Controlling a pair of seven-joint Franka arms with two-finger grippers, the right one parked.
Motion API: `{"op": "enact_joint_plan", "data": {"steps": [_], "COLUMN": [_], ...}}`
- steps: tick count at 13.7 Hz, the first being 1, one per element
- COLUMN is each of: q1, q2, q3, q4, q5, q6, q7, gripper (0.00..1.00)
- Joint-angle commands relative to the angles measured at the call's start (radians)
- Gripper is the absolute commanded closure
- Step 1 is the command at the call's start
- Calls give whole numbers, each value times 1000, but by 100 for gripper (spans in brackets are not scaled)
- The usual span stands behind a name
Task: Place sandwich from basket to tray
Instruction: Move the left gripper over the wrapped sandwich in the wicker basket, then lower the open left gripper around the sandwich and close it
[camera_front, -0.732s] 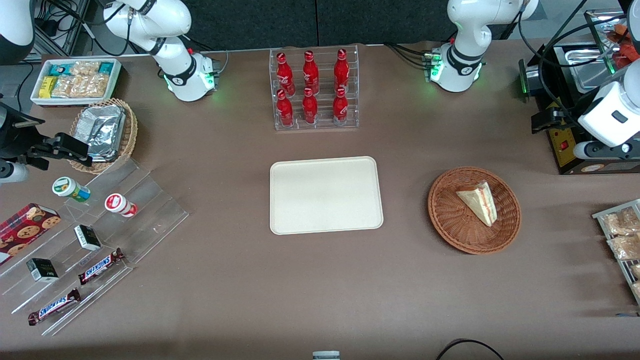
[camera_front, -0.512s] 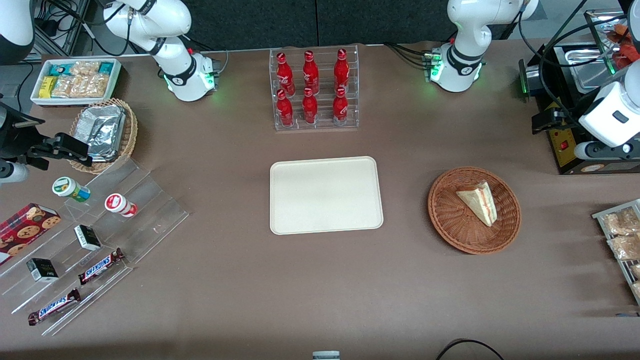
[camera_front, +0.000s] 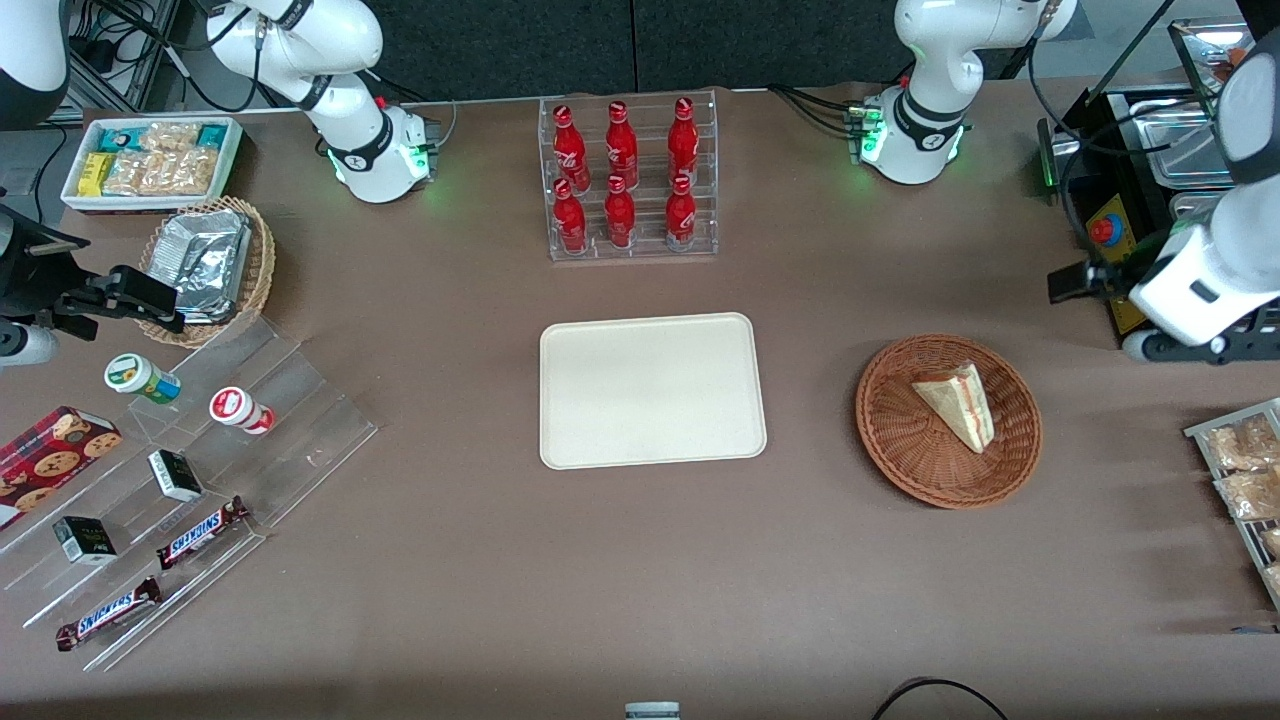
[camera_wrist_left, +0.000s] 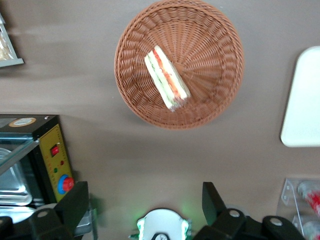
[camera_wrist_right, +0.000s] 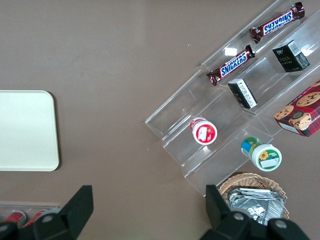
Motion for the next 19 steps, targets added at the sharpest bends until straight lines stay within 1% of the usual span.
{"op": "enact_joint_plan", "data": {"steps": [1, 3, 6, 10, 11, 16, 19], "q1": [10, 10, 8, 6, 5, -1, -12], "q2": [-35, -29, -61, -100, -95, -80, -45], "q3": [-6, -6, -8, -8, -8, -11, -14], "q4": [-148, -220, -386, -613, -650, -743, -744], "q5": [10, 10, 10, 8, 8, 7, 7], "q6": [147, 256, 432, 704, 761, 963, 1009], "q7": [-139, -312, -463, -547, -572, -658, -693], "gripper": [0, 0, 0, 0, 0, 0, 0]}}
